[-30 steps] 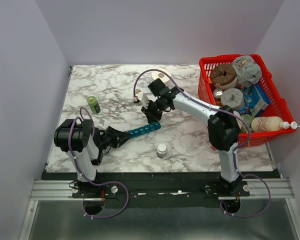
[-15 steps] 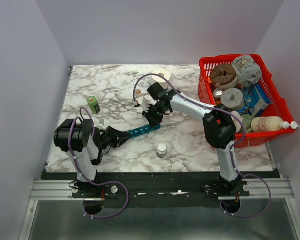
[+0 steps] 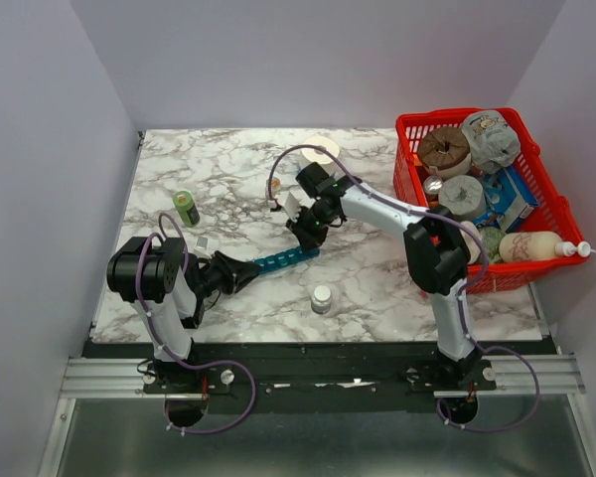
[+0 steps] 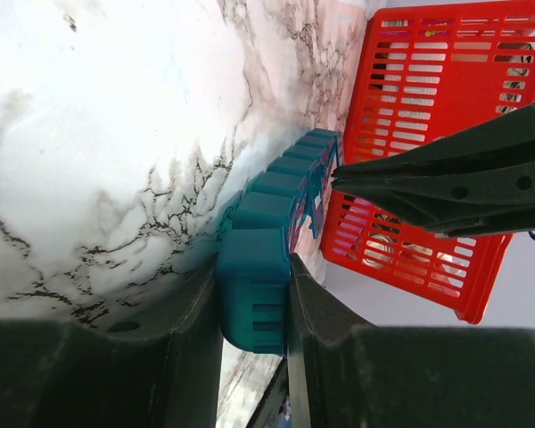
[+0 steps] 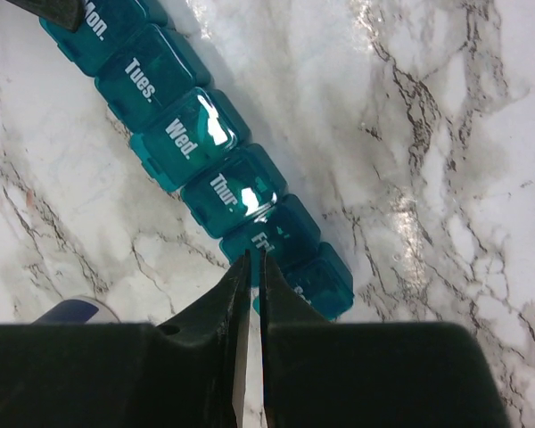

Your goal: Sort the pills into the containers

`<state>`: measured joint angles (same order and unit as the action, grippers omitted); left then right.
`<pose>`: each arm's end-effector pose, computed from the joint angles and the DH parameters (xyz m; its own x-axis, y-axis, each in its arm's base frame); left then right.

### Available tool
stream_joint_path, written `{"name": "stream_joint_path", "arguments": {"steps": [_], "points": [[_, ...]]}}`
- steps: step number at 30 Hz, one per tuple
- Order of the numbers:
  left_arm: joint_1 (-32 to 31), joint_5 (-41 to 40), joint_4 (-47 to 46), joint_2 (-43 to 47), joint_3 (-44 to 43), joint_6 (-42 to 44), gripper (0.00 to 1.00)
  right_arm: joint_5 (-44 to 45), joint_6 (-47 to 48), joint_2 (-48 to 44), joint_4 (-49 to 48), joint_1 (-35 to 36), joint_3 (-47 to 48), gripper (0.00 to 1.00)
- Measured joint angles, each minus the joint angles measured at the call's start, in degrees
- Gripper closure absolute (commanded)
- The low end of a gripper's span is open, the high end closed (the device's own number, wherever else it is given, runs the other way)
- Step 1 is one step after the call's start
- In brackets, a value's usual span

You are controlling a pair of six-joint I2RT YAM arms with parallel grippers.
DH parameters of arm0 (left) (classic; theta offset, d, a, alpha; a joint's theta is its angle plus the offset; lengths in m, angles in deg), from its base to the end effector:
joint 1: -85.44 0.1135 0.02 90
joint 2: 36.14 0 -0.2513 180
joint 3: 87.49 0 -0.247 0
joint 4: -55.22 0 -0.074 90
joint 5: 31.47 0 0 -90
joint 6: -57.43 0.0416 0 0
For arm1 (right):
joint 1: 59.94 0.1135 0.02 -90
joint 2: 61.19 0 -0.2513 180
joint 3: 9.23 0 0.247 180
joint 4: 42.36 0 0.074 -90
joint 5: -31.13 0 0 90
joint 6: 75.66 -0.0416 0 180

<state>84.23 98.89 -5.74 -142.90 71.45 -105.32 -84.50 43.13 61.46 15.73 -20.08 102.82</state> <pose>0.2064 -0.0313 0.0636 -0.7010 -0.7131 -0.0105 -0.2204 0.2307 -0.9477 0.3254 0.2951 0.1758 -0.2903 -0.8081 -0.5126 -0.9566 0.2307 0.1782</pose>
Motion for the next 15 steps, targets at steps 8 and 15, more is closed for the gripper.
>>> {"name": "stream_joint_path", "arguments": {"steps": [8,15], "points": [[0.0,0.0,0.0,0.1,0.0,0.1,1.0,0.1,0.9,-2.6,0.9,-3.3,0.0,0.83],[0.0,0.0,0.0,0.1,0.0,0.2,1.0,0.2,1.3,-2.1,1.2,-4.0,-1.6,0.83]]}}
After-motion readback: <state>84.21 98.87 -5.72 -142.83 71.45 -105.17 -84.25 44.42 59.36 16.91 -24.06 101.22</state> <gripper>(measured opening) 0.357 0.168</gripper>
